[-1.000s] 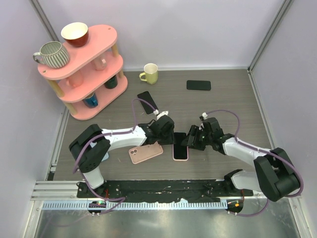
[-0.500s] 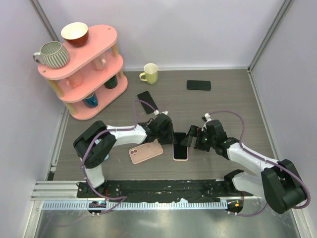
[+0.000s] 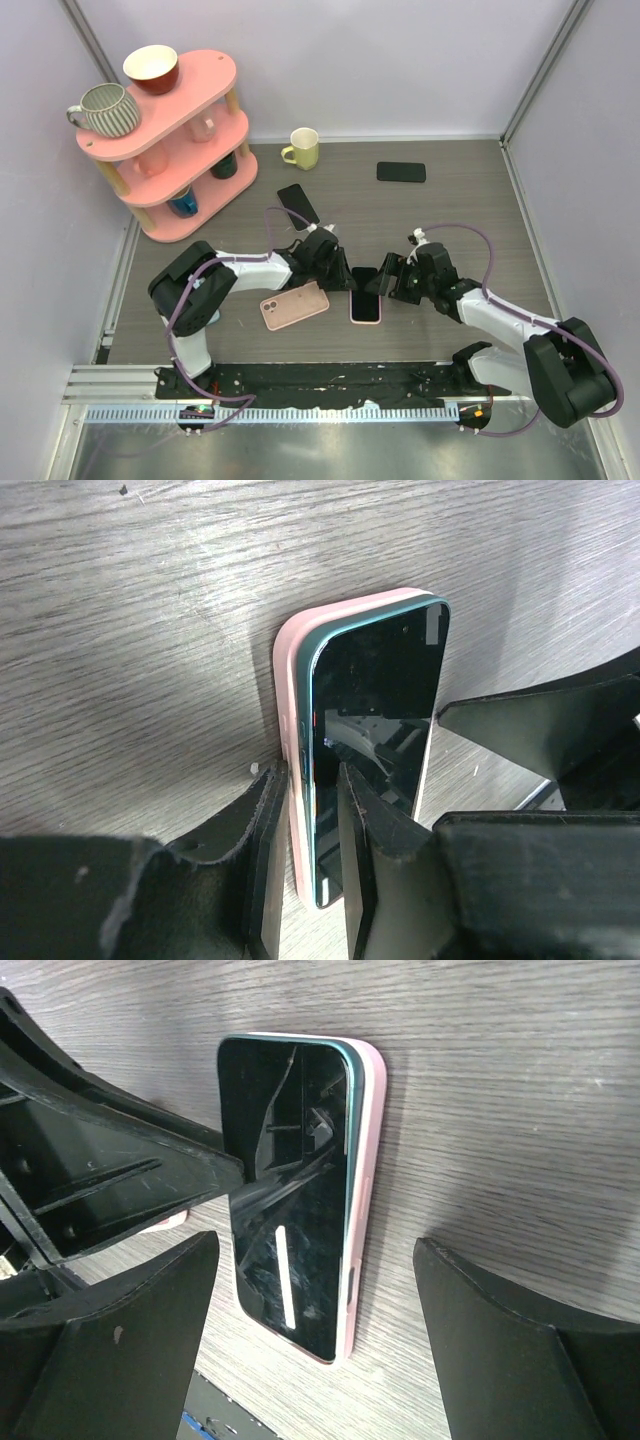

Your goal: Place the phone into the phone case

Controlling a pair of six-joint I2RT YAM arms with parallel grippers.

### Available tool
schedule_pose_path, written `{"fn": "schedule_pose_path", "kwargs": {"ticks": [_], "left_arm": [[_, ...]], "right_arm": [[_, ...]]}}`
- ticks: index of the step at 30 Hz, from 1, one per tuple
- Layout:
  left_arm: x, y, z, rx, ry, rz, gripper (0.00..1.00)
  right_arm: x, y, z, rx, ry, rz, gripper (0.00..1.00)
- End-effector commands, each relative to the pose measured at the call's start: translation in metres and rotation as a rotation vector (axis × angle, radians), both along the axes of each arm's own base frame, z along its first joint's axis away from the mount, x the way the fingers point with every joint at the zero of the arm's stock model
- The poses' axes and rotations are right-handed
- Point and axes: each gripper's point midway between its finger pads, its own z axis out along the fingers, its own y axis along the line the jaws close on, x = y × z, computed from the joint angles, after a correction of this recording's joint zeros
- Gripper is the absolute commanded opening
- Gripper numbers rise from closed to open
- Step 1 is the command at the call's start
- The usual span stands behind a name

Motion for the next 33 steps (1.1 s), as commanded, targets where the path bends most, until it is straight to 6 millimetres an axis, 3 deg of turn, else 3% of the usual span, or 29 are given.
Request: {"fn": "schedule_pose_path", "kwargs": {"ticks": [1, 7, 17, 20, 26, 28, 33], "left_arm": [[-0.014, -0.006, -0.010, -0.052, 0.052, -0.027, 0.24], [-0.015, -0.006, -0.014, -0.041, 0.071, -0.030, 0.21], [-0.023, -0.008, -0.022, -0.072, 0.125, -0.024, 0.19], [-0.026, -0.013, -0.021, -0.109, 0.145, -0.026, 0.19], [-0.030, -0.025, -0.011, -0.222, 0.170, -0.044, 0.16], [-0.029, -0.034, 0.001, -0.299, 0.169, -0.052, 0.16], [-0.030, -0.037, 0.001, -0.326, 0.173, -0.063, 0.15]], "right_arm": [[-0.007, 0.001, -0.010, 0.011, 0.021, 0.000, 0.85], [-0.003, 0.002, -0.007, 0.015, 0.023, -0.025, 0.84], [-0.007, 0.010, -0.019, 0.039, 0.039, -0.014, 0.83], [-0.006, 0.022, -0.005, 0.121, 0.021, 0.015, 0.83], [0.004, 0.048, 0.048, 0.321, -0.069, 0.056, 0.83], [0.005, 0.049, 0.054, 0.330, -0.084, 0.062, 0.83], [0.000, 0.053, 0.061, 0.380, -0.104, 0.086, 0.83]]}}
